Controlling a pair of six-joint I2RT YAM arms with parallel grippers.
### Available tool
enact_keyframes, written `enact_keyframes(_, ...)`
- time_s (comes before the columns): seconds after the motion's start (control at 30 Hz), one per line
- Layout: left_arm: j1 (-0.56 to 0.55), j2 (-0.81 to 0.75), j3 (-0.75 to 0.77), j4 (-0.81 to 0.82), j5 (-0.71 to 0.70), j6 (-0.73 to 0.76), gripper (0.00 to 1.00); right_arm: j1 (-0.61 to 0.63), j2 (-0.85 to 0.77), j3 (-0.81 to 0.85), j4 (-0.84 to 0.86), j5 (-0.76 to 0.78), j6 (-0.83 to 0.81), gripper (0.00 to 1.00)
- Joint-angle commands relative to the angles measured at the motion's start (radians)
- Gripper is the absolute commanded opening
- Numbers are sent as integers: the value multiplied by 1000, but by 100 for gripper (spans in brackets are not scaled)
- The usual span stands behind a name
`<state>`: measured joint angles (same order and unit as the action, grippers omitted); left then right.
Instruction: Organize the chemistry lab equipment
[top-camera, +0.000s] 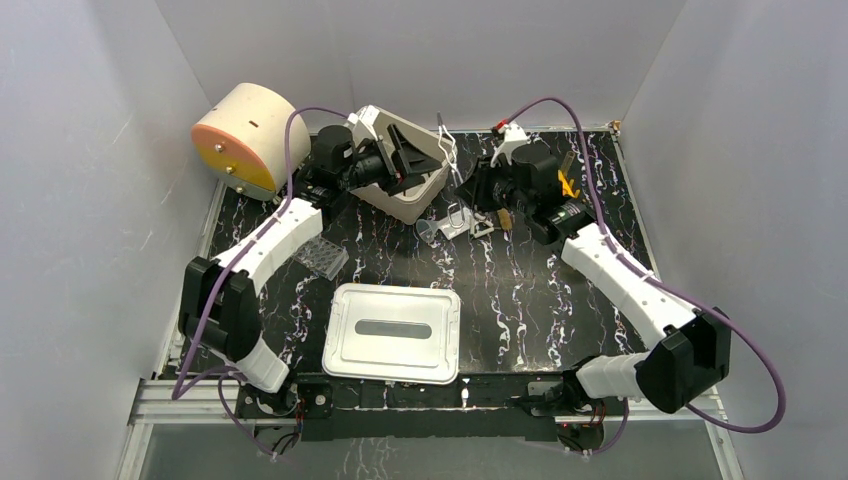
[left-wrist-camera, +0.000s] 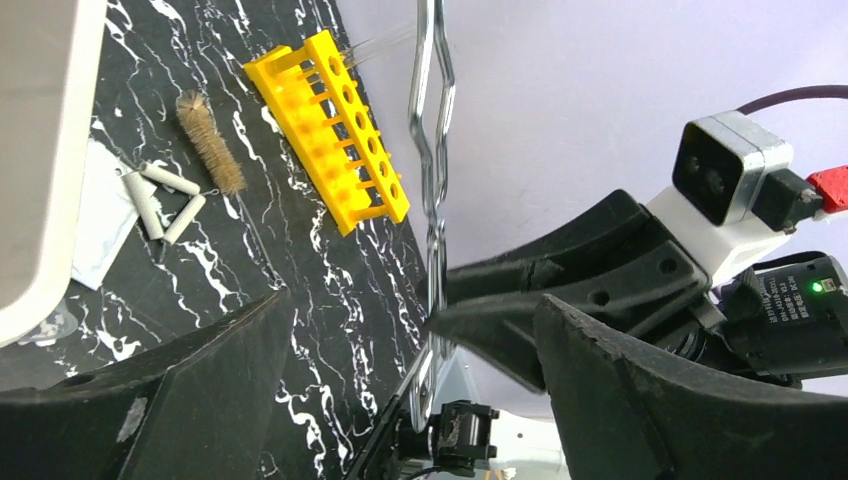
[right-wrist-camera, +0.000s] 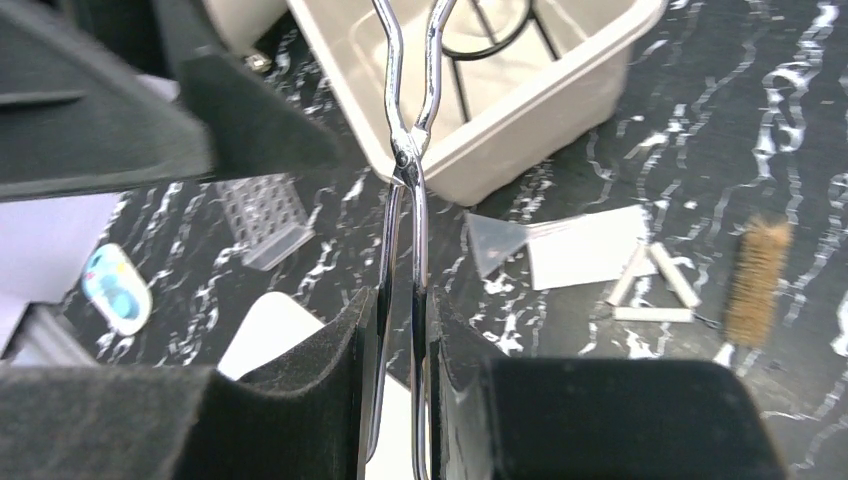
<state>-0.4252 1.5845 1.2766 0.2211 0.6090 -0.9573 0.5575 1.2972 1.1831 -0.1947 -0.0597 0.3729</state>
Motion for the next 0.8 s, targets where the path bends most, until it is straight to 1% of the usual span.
enact_keyframes(0.0, -11, 20, 57, 108, 67, -71, 83, -1, 17, 72, 127, -165, 42, 22)
enact_keyframes(0.17, -15, 20, 35, 88, 36, -84, 65, -1, 55, 98, 136, -244, 56, 22)
enact_keyframes(0.4, -15, 23, 24, 88, 2, -116, 31, -1, 111, 135, 141, -323, 56, 22)
enact_keyframes(0.5, -16, 22, 16, 68, -14, -118, 19, -1, 130, 147, 149, -337, 57, 22)
enact_keyframes(0.6, -15, 9, 12, 37, -42, -101, 0, -2, 145, 157, 150, -342, 55, 23)
enact_keyframes(0.67, -15, 1, 21, 4, -64, -76, 0, -1, 145, 157, 151, -341, 53, 29)
enact_keyframes(0.77, -12, -5, 50, -59, -99, -21, 0, -2, 139, 153, 154, -324, 54, 50)
